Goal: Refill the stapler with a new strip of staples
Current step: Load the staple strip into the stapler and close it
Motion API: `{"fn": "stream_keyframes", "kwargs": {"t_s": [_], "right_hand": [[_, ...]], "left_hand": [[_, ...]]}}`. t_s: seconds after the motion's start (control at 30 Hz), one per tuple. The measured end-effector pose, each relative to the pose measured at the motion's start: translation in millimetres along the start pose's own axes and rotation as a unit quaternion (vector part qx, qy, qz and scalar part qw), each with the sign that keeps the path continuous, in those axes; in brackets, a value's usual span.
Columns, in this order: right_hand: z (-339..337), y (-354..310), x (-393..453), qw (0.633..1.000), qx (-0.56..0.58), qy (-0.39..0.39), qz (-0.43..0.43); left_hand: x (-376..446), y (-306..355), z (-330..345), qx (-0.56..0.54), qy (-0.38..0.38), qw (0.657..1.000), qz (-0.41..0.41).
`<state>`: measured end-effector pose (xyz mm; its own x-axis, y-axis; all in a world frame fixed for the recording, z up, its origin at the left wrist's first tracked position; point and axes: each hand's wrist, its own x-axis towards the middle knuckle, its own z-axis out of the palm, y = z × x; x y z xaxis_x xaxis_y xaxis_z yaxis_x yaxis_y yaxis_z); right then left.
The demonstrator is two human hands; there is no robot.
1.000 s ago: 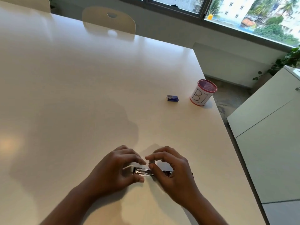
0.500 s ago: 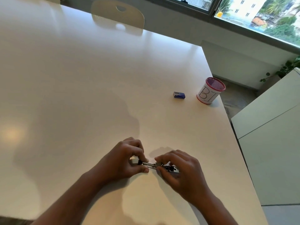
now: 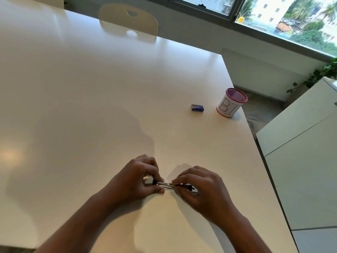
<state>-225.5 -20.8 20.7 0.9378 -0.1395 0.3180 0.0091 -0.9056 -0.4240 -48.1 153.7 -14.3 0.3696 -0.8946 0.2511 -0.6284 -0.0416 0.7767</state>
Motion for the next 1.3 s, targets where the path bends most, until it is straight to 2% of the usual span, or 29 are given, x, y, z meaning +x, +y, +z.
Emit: {"fn": "stream_keyframes", "kwargs": {"t_s": [0.5,0.8,0.97,1.3], "right_hand": [[12,8,-2,0.999,0.044,0.027,-0.008],[10,8,1,0.999,0.043,-0.004,0.001],[10,6,-10,0.998,0.039,0.021,0.038],[2,-1,-20,0.994,-0.100,0.000,0.055]], "left_hand": [[0,-2,0,-0.001,-0.004,1.000,-0.005],[2,-2,-1,0.003,-0.009,1.000,0.000],[2,-1,0,0.004,-0.010,1.000,-0.003],[1,0,0,0.010,-0.006,1.000,-0.007]]}}
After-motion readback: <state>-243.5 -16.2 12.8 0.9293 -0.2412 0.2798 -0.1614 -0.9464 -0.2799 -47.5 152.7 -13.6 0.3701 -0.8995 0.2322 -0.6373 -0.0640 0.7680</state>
